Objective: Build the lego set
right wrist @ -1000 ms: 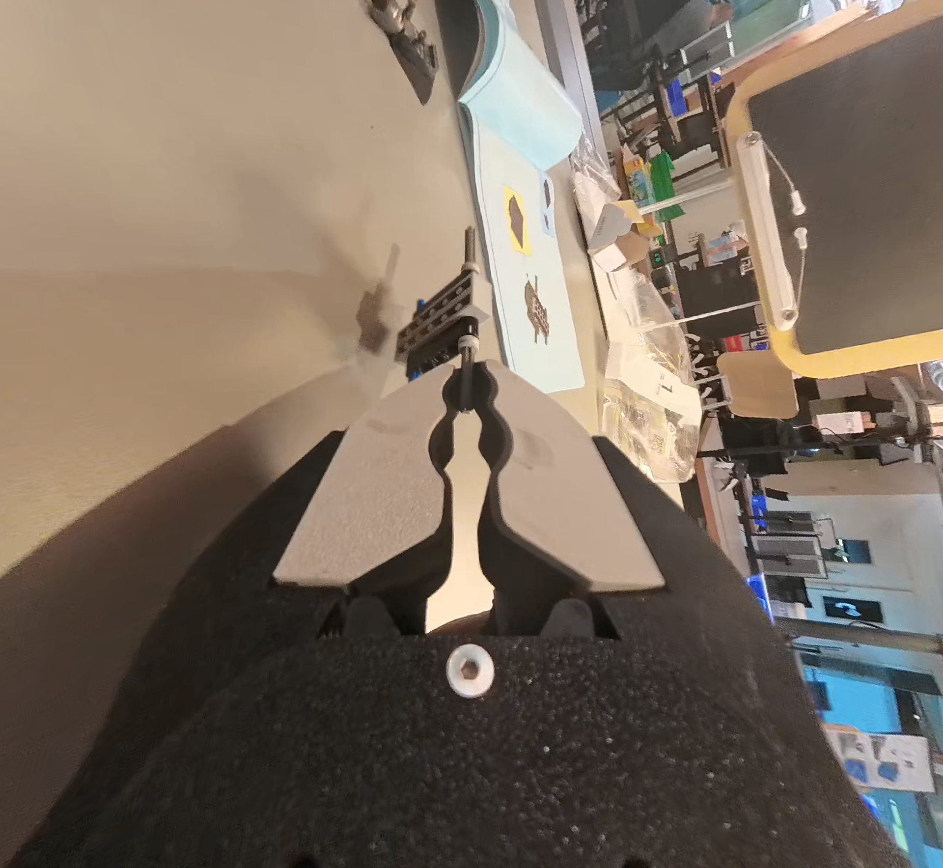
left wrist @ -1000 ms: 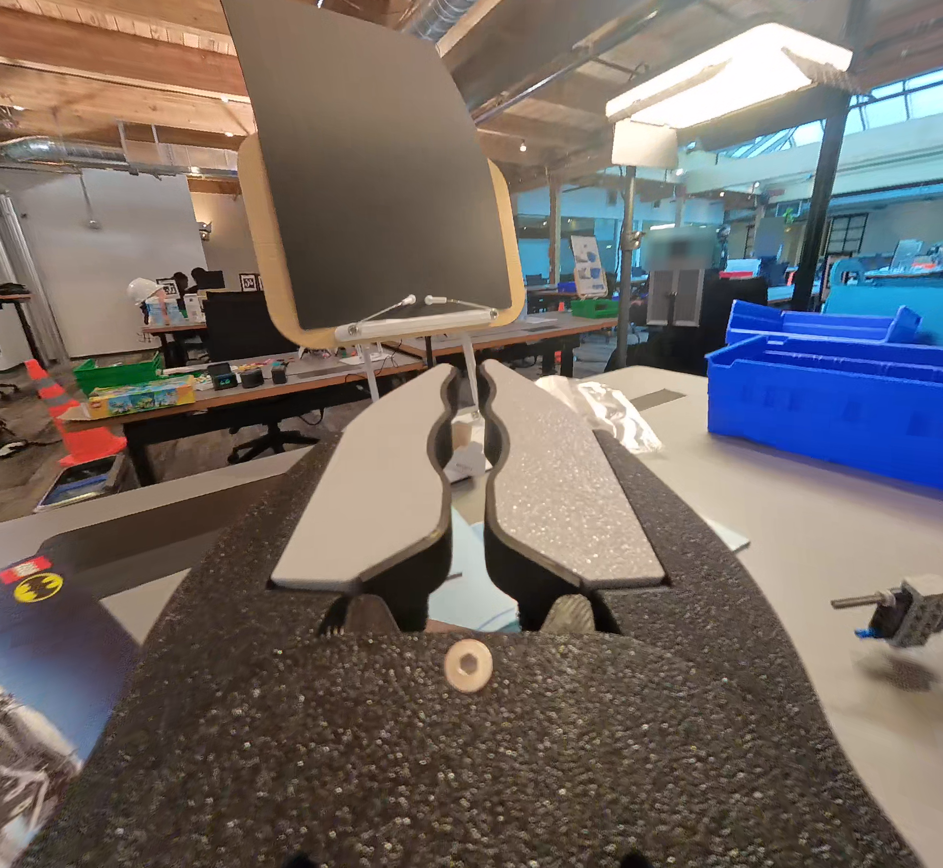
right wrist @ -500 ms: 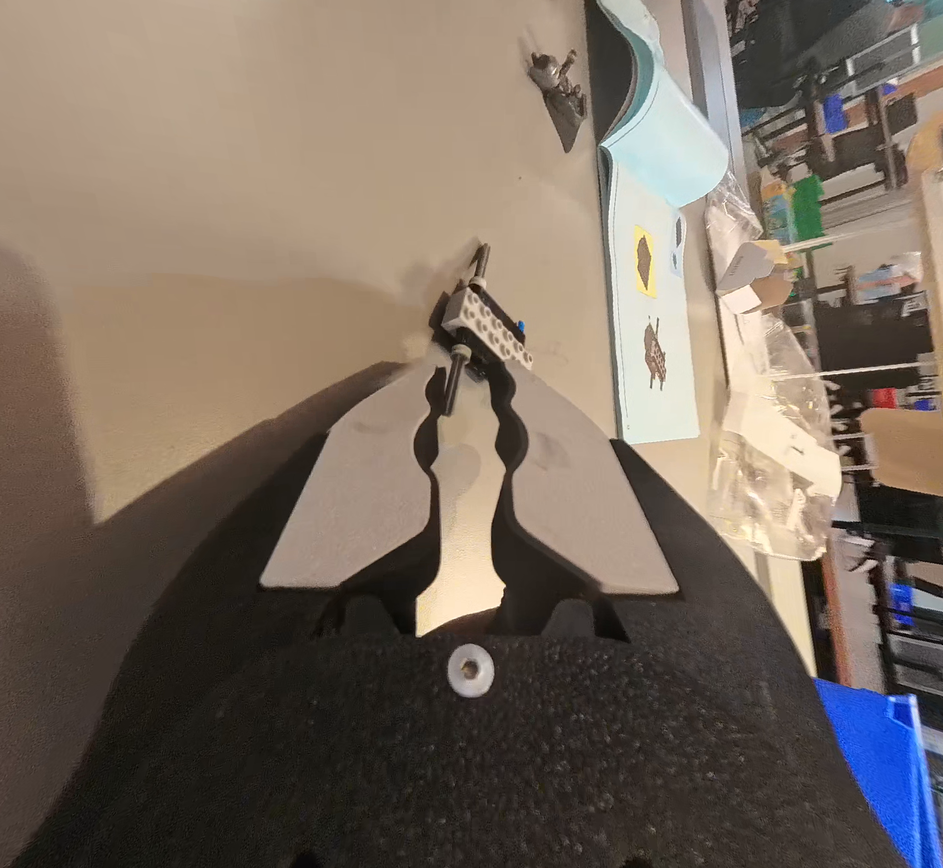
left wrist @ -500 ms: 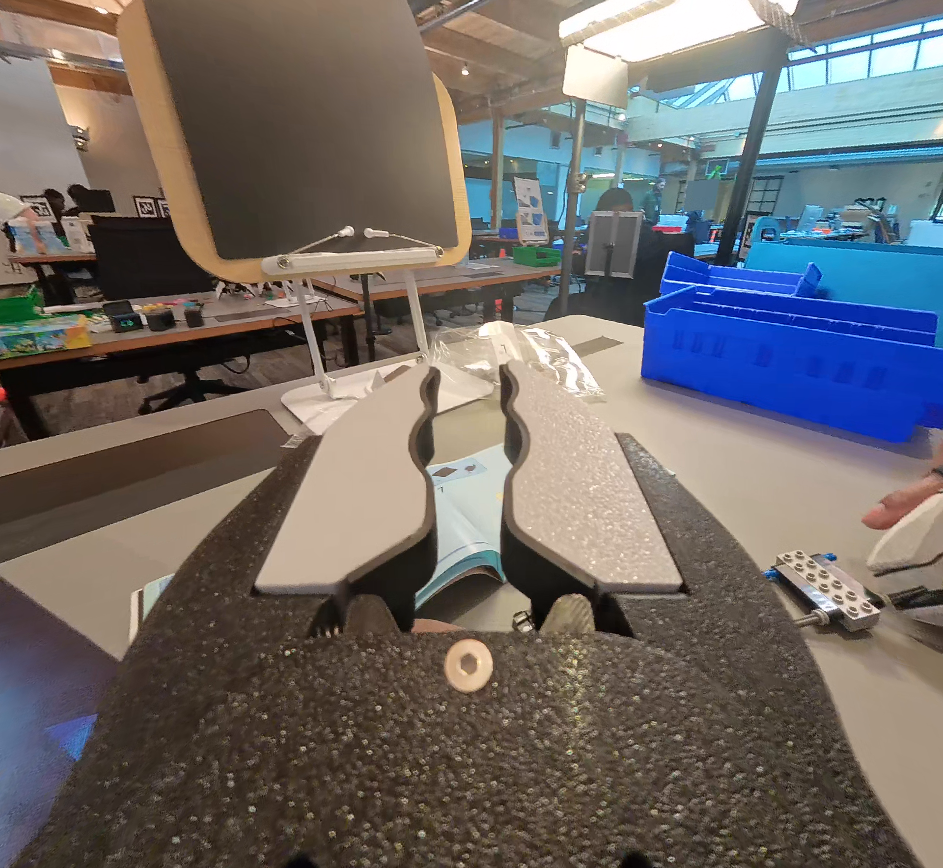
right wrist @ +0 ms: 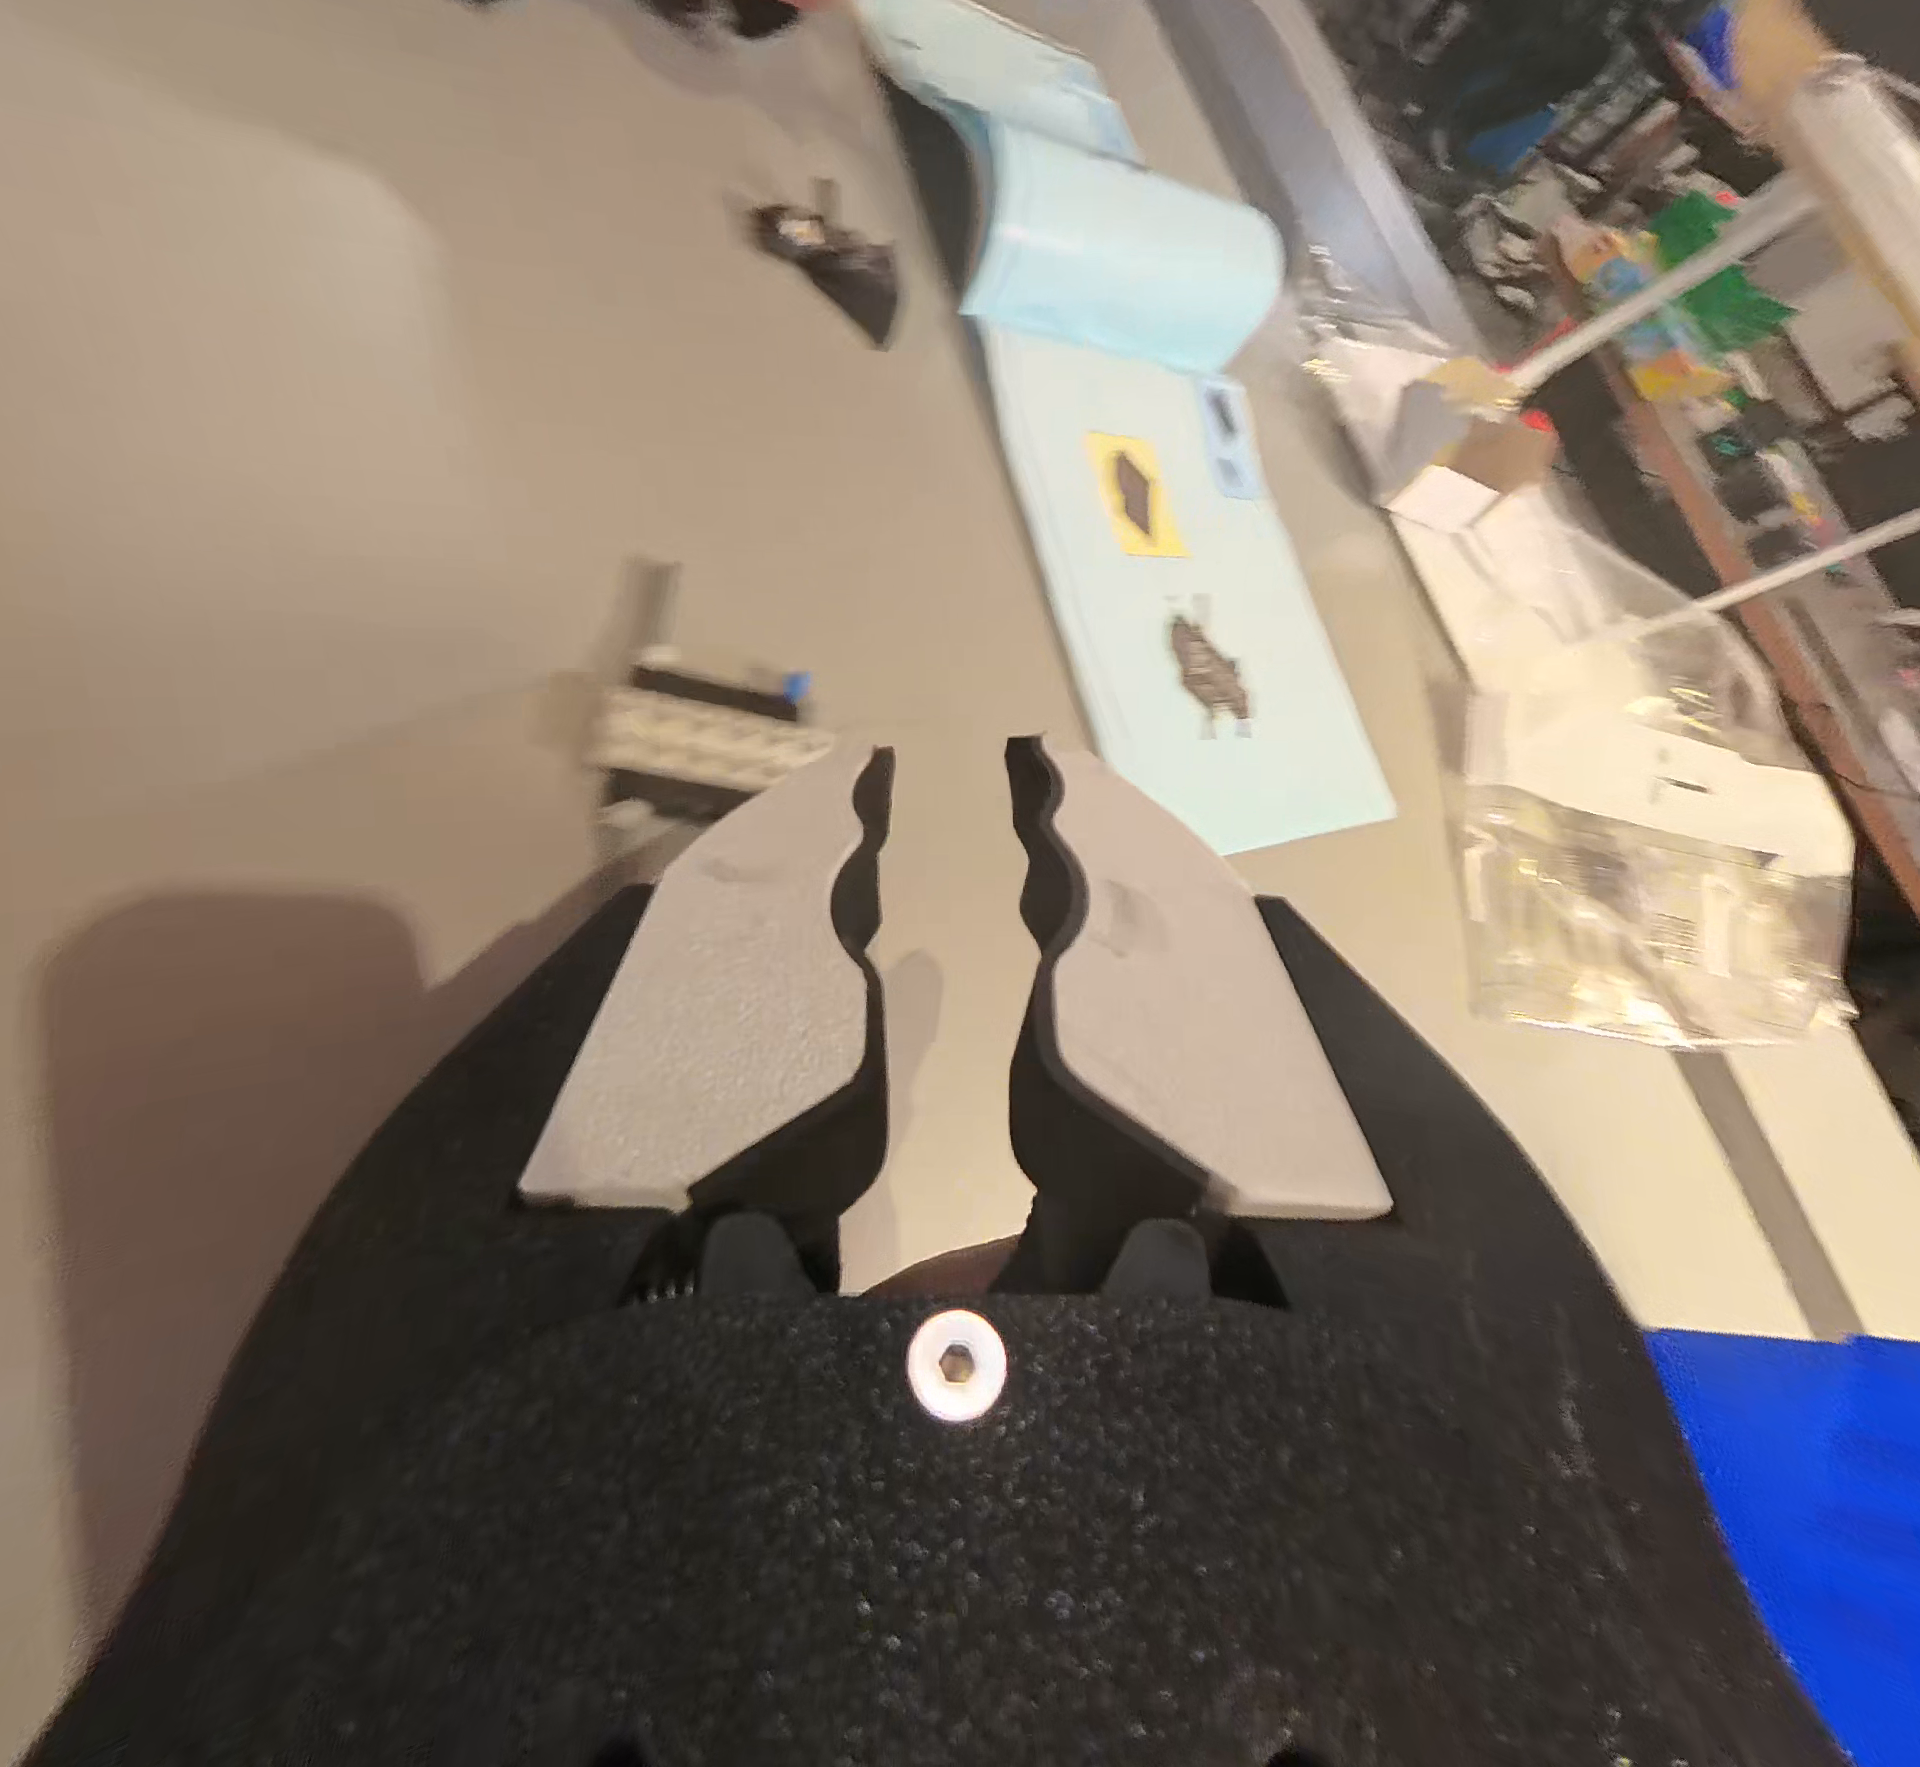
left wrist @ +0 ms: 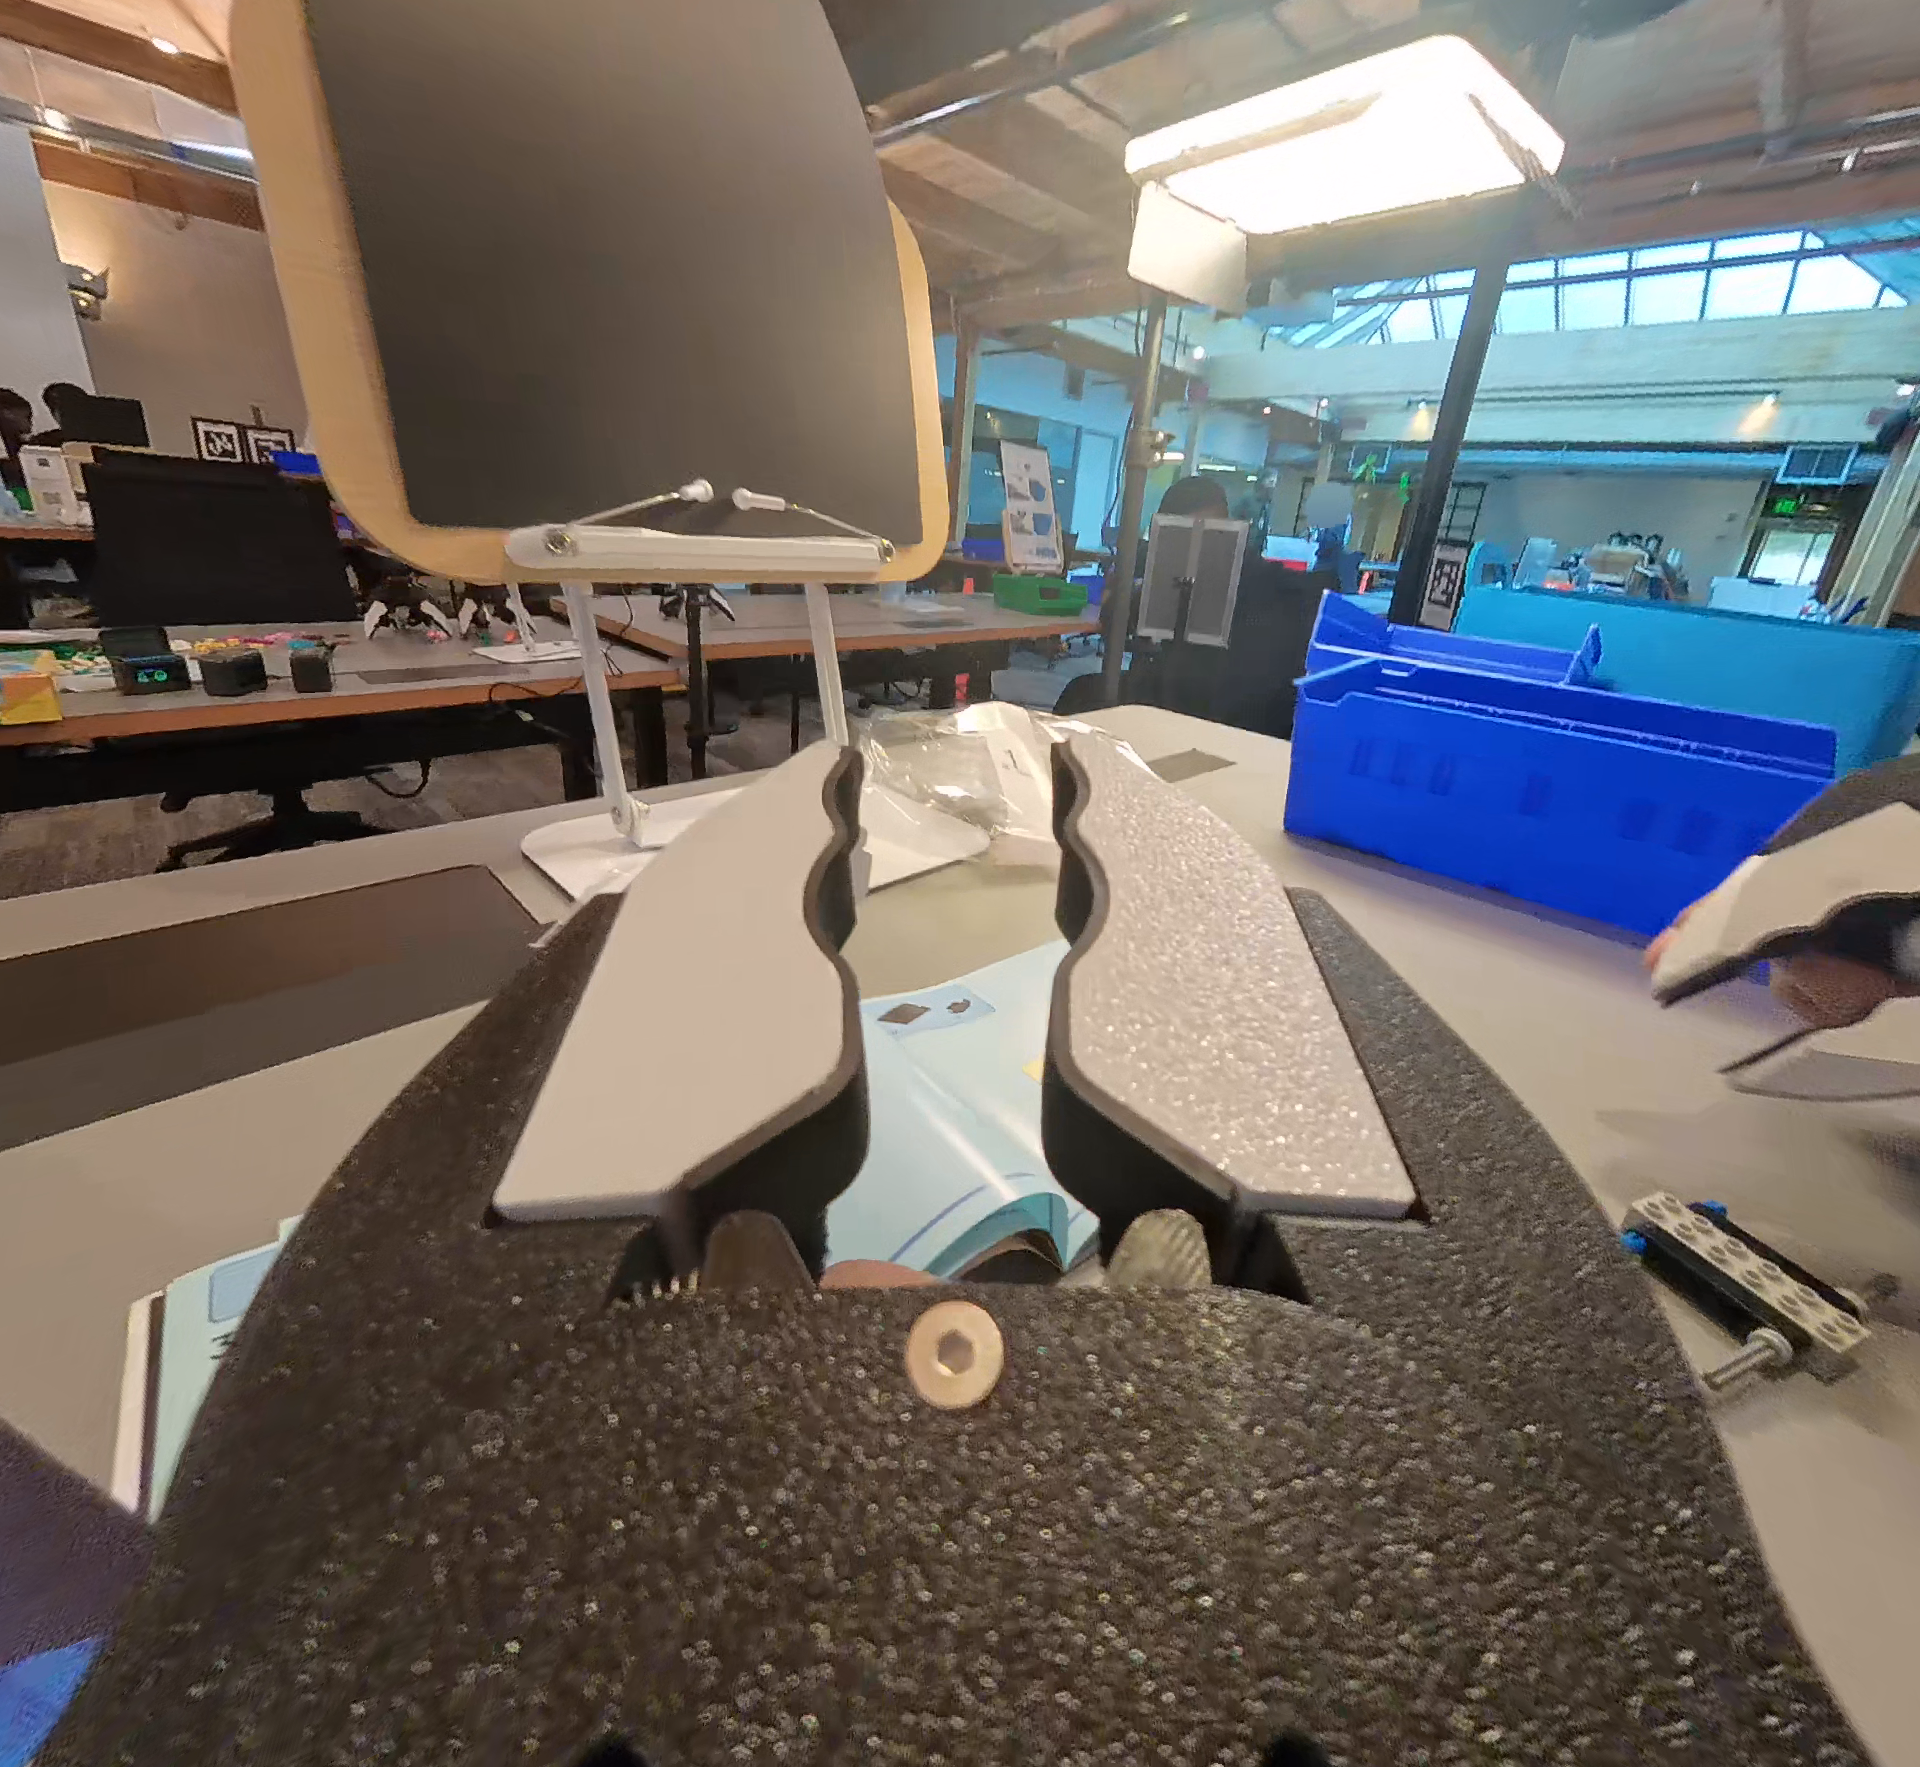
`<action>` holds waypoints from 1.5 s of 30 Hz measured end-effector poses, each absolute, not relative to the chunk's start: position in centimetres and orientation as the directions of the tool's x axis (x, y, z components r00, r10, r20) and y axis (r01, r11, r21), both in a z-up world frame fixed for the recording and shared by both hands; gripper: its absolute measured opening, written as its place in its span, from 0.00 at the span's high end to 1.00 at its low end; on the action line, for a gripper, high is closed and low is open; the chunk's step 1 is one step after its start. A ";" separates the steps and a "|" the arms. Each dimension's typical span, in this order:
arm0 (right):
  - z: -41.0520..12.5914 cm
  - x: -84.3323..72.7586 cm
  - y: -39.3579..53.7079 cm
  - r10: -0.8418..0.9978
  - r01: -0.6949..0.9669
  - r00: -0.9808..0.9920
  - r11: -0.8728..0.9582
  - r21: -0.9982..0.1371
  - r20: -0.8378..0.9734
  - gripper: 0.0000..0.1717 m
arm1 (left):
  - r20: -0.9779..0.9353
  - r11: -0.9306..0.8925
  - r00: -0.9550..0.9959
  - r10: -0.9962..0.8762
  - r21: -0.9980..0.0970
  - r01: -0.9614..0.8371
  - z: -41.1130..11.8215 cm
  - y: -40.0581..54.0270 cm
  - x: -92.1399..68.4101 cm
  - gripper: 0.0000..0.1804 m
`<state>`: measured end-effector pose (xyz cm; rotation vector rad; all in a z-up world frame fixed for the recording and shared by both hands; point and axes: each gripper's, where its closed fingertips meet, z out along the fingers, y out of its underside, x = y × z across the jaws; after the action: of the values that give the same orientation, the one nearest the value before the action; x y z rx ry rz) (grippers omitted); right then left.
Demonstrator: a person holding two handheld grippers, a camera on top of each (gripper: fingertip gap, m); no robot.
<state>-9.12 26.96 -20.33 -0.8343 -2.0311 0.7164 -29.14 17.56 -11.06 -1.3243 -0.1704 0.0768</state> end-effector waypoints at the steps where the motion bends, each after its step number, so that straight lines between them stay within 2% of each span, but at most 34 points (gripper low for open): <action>1: -20.0 -10.0 27.4 0.768 0.307 -0.435 0.617 -0.725 0.470 0.87 | 0.083 0.252 0.985 0.149 -0.967 0.043 -10.9 17.4 -29.4 0.80; 5: -19.2 -13.8 29.3 0.810 0.330 -0.345 0.577 -0.747 0.474 0.88 | 0.095 0.251 0.984 0.151 -0.966 0.055 -10.8 17.1 -29.6 0.81; 11: -21.3 -16.7 30.2 0.909 0.383 -0.268 0.404 -0.831 0.319 0.88 | 0.092 0.227 0.989 0.115 -0.972 0.064 -11.3 17.4 -27.6 0.81; 19: -21.4 -15.0 30.9 0.886 0.384 -0.221 0.464 -0.798 0.408 0.88 | 0.101 0.188 0.993 0.061 -0.978 0.088 -12.4 18.3 -25.8 0.81; 27: -23.1 -14.1 31.5 0.770 0.435 -0.195 0.623 -0.650 0.608 0.88 | 0.020 0.138 0.999 0.044 -0.990 0.014 -13.1 18.6 -24.7 0.81; 45: -23.8 -14.2 31.8 0.798 0.473 -0.229 0.592 -0.653 0.557 0.88 | 0.160 0.135 0.986 0.051 -0.979 0.151 -13.4 17.6 -26.2 0.82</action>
<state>-14.22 31.76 -23.82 -1.0234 -1.8797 0.4341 -26.17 17.63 -13.38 -1.4352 -0.1686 -0.0732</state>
